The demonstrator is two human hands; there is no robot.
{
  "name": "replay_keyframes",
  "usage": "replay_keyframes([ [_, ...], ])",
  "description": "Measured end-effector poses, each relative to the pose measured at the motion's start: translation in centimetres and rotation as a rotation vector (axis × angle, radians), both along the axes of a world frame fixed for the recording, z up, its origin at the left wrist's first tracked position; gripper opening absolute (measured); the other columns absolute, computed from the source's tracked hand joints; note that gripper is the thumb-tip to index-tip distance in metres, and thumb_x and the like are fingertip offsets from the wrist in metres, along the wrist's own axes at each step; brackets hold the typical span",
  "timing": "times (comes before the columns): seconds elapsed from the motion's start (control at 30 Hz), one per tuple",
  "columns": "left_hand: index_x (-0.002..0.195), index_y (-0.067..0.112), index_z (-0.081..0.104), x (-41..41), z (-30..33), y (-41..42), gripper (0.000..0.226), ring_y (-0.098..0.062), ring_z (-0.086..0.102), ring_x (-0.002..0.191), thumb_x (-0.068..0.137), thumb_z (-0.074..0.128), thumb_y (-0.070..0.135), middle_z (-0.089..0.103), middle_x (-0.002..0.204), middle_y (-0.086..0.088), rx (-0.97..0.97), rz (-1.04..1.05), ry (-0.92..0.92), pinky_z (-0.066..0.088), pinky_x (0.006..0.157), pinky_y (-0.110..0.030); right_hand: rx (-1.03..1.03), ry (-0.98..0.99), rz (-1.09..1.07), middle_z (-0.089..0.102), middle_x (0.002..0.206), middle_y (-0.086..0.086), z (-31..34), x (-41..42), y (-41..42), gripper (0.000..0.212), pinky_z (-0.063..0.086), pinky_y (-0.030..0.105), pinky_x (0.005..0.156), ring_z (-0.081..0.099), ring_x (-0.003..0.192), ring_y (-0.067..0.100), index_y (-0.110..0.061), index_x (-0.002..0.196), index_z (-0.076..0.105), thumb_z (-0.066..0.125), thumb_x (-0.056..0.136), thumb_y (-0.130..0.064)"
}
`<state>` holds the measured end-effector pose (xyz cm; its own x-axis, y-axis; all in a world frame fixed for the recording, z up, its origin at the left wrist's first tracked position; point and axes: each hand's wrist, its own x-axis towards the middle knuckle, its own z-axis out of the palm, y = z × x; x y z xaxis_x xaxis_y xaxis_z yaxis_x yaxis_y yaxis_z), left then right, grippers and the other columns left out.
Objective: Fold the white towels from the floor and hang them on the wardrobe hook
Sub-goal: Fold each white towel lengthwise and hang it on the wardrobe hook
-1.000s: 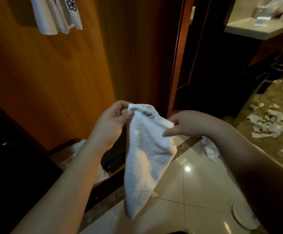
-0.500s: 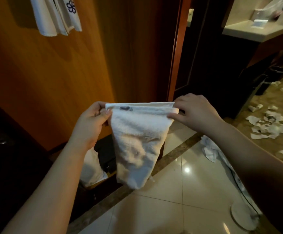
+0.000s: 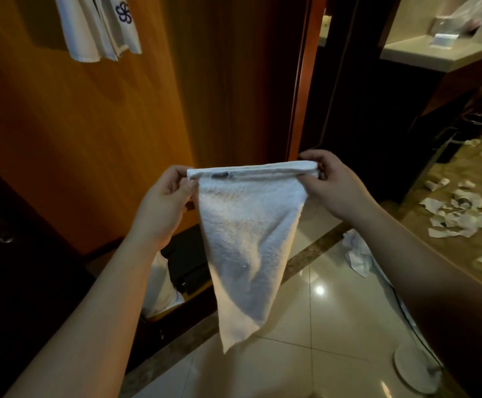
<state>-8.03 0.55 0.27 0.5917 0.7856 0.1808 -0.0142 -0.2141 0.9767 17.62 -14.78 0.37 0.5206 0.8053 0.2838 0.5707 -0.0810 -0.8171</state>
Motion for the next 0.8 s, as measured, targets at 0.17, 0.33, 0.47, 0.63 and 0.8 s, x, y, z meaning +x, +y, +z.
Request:
replay_keyframes([
  [0.17, 0.098, 0.038, 0.064, 0.9, 0.9, -0.3, 0.019, -0.008, 0.071, 0.084, 0.102, 0.049, 0.028, 0.073, 0.093, 0.014, 0.032, -0.009, -0.070, 0.056, 0.063, -0.021, 0.119, -0.005, -0.095, 0.062, 0.104, -0.016, -0.4, -0.5, 0.2, 0.016, 0.042, 0.015, 0.070, 0.058, 0.090, -0.005, -0.043, 0.104, 0.055, 0.056, 0.100, -0.027],
  [0.33, 0.092, 0.047, 0.065, 1.5, 1.5, -0.8, 0.020, -0.013, 0.071, 0.088, 0.097, 0.050, 0.036, 0.072, 0.096, 0.012, 0.086, 0.004, -0.116, 0.056, 0.068, -0.031, 0.276, -0.040, -0.196, 0.059, 0.090, -0.040, -0.4, -1.6, 0.3, 0.024, 0.040, 0.003, 0.062, 0.057, 0.082, -0.015, -0.057, 0.095, 0.050, 0.048, 0.100, -0.034],
  [0.47, 0.102, 0.031, 0.063, 1.9, 1.0, -0.9, 0.016, -0.012, 0.068, 0.081, 0.104, 0.048, 0.026, 0.071, 0.089, 0.011, 0.059, 0.050, -0.146, 0.057, 0.066, -0.028, 0.301, -0.073, -0.221, 0.060, 0.081, -0.029, -0.5, -1.6, 0.0, 0.015, 0.039, 0.008, 0.053, 0.055, 0.065, -0.010, -0.062, 0.095, 0.050, 0.048, 0.097, -0.048],
  [0.63, 0.104, 0.028, 0.063, 1.9, 0.9, -0.9, 0.015, -0.016, 0.069, 0.080, 0.102, 0.049, 0.025, 0.072, 0.092, 0.006, 0.031, 0.068, -0.190, 0.055, 0.062, -0.026, 0.338, -0.088, -0.202, 0.061, 0.072, -0.025, -0.9, -1.1, -0.5, 0.010, 0.038, 0.008, 0.053, 0.054, 0.062, -0.007, -0.053, 0.079, 0.059, 0.061, 0.089, -0.056],
  [0.8, 0.104, 0.027, 0.064, 2.2, 1.1, -1.1, 0.015, -0.013, 0.069, 0.078, 0.097, 0.051, 0.030, 0.073, 0.093, 0.006, -0.006, 0.065, -0.211, 0.055, 0.058, -0.024, 0.345, 0.033, -0.253, 0.060, 0.064, -0.013, -1.2, -1.1, -0.3, 0.035, 0.038, 0.008, 0.044, 0.054, 0.051, -0.003, -0.023, 0.079, 0.062, 0.063, 0.086, -0.057],
])
